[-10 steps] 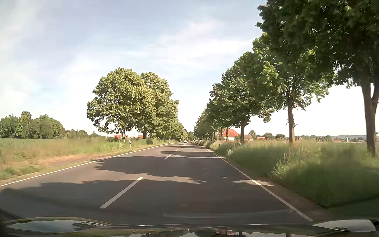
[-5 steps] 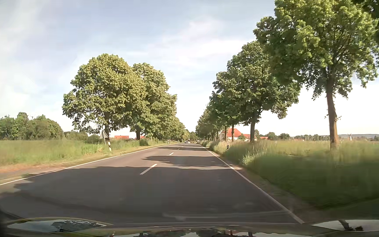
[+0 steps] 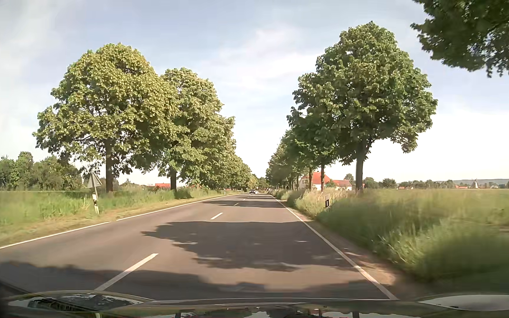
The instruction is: Follow the waypoints while adhering to traffic rules and regulations
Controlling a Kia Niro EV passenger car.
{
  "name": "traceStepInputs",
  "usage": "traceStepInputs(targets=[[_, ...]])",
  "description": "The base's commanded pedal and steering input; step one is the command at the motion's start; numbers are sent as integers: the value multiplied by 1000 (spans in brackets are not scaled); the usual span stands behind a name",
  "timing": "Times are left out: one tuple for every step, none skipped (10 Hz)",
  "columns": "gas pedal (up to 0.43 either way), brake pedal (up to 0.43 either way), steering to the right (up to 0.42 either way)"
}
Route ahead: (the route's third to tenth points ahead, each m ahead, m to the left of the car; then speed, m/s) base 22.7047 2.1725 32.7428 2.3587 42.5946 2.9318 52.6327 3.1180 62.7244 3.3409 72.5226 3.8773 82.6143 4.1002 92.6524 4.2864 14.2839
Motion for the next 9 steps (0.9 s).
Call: traceStepInputs(targets=[[209,0,-9],[209,0,-9],[209,0,-9],[209,0,-9],[209,0,-9],[209,0,-9],[209,0,-9],[209,0,-9],[209,0,-9]])
